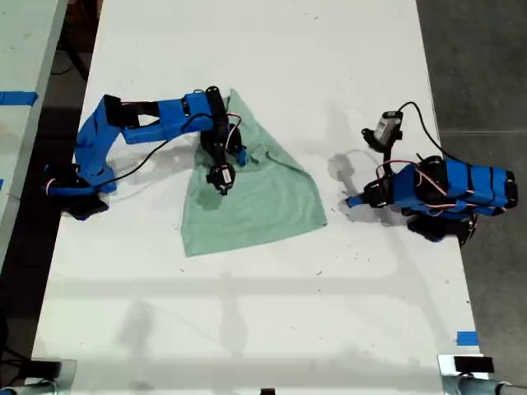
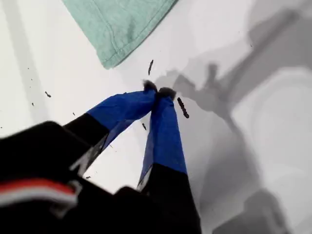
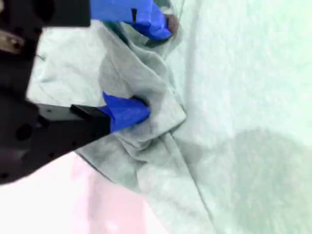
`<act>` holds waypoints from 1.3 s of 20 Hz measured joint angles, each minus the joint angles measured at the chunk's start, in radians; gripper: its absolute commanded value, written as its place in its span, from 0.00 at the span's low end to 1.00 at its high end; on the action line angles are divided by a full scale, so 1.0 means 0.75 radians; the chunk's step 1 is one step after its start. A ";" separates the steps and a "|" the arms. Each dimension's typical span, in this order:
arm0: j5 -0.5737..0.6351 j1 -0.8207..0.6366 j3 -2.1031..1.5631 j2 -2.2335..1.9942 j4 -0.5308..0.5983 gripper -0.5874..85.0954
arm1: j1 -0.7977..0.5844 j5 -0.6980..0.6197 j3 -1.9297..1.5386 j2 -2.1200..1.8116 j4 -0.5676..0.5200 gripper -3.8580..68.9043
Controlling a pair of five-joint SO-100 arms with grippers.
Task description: Fold t shirt
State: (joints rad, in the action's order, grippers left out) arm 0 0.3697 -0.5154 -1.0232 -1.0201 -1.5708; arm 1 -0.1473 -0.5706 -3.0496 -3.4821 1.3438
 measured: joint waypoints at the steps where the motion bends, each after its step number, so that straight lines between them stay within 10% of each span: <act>1: -0.016 0.000 0.000 -0.059 -0.008 0.18 | 0.000 0.000 0.000 0.000 0.000 0.07; 10: -0.215 0.231 -0.170 -0.704 -0.022 0.00 | 0.000 0.000 0.000 0.000 0.000 0.07; 17: -0.867 0.816 -1.064 -1.327 0.029 0.00 | 0.000 0.004 0.000 0.000 0.000 0.07; 26: -0.892 0.761 -2.307 -2.548 0.603 0.00 | 0.000 0.008 0.000 0.000 0.000 0.07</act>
State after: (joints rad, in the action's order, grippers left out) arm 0 -0.2991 0.0552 -2.7535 -2.9314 -1.1183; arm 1 -0.1473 -0.5645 -3.0496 -3.4821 1.3438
